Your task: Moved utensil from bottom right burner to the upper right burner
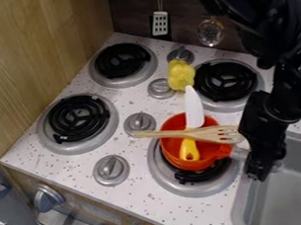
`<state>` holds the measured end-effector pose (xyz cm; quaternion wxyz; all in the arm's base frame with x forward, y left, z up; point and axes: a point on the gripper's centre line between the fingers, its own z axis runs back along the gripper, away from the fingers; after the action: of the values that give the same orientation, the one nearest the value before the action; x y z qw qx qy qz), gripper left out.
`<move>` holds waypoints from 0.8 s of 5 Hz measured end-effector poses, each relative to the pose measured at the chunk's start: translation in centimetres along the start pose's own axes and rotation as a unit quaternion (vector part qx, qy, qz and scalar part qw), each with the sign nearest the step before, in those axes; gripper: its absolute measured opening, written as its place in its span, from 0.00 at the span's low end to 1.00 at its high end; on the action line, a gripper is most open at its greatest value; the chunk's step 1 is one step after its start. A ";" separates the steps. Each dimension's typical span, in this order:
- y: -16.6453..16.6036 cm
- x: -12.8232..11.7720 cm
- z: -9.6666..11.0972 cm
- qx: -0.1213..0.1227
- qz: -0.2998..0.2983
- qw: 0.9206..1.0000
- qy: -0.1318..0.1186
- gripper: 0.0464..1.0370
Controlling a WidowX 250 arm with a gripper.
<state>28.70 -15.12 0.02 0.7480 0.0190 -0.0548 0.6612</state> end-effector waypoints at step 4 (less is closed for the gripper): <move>1.2 0.6 0.2 -0.018 -0.147 0.989 -0.019 0.33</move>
<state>27.56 -14.36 0.22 0.8363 0.0261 -0.0772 0.5422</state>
